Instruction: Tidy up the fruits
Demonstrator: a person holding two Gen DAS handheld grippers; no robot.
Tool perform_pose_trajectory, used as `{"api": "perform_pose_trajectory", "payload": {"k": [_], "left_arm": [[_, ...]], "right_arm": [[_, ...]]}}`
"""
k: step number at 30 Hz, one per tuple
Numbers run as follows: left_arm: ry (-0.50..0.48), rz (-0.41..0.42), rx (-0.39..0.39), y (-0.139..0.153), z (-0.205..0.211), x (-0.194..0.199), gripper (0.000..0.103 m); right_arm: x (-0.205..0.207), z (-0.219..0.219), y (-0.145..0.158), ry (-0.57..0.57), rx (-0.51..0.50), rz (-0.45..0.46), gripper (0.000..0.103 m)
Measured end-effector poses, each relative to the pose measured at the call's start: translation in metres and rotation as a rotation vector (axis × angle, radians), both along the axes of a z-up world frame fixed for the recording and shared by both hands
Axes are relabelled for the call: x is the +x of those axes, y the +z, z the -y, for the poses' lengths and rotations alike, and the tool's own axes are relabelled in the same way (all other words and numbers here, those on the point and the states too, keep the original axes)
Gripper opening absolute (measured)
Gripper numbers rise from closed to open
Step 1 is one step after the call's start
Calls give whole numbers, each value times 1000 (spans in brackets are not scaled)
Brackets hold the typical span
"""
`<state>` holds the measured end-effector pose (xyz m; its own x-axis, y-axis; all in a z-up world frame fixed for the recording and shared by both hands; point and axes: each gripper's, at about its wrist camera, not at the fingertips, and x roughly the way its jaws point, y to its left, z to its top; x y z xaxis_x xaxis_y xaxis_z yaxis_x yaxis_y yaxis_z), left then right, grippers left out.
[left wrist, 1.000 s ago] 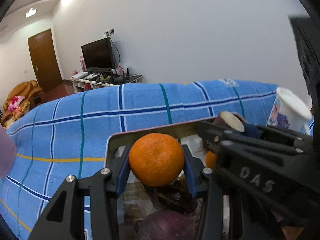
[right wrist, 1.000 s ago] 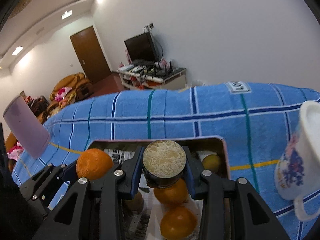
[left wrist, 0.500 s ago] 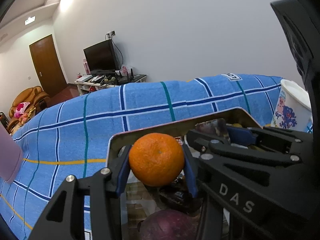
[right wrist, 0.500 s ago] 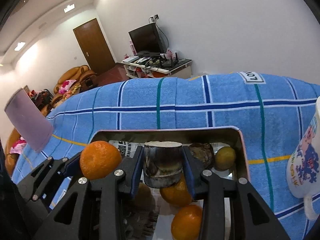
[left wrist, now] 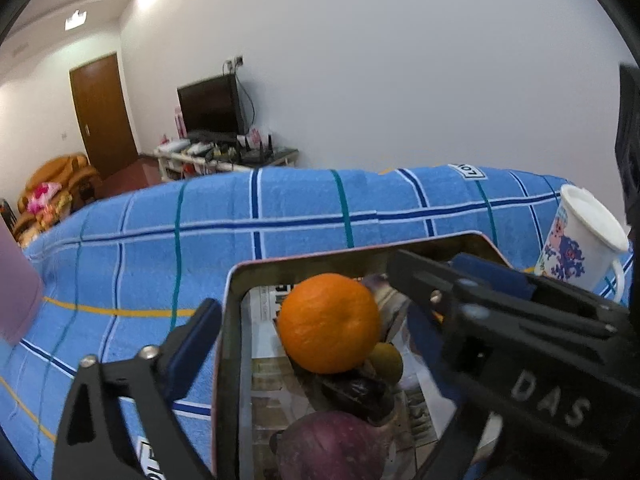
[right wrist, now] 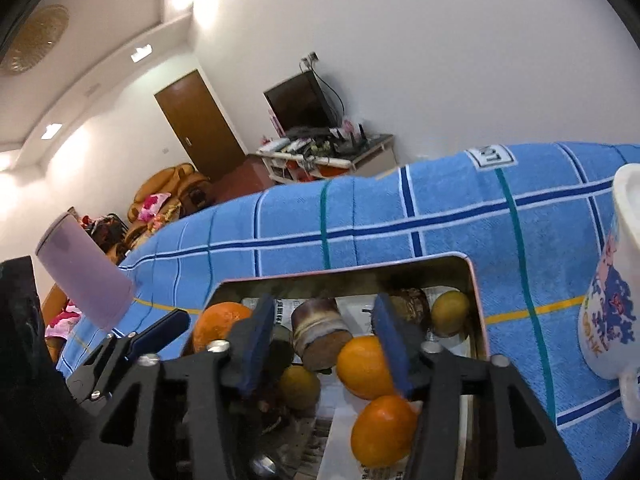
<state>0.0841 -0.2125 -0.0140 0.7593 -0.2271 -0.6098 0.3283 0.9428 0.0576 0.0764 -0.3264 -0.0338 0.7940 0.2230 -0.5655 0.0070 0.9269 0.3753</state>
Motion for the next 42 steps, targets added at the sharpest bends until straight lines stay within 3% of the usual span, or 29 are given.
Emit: {"api": "perform_pose_trajectory", "payload": {"k": [2, 4, 7, 15, 21, 31, 42], "left_arm": [[21, 60, 27, 2, 0, -9, 99], [40, 108, 34, 5, -5, -15, 100], [70, 124, 6, 7, -18, -20, 103], [124, 188, -80, 12, -42, -31, 103], [121, 247, -79, 15, -45, -44, 103], [93, 248, -83, 17, -49, -57, 103], [74, 286, -97, 20, -61, -90, 103]], "right_arm": [[-11, -1, 5, -20, -12, 48, 80], [-18, 1, 11, -17, 8, 82, 81], [-33, 7, 18, -58, 14, 136, 81], [-73, -2, 26, -317, -237, 311, 81], [-88, -7, 32, -347, -283, 338, 81], [-111, -26, 36, -341, -367, 341, 81], [-163, -33, 41, -367, -326, 426, 82]]}}
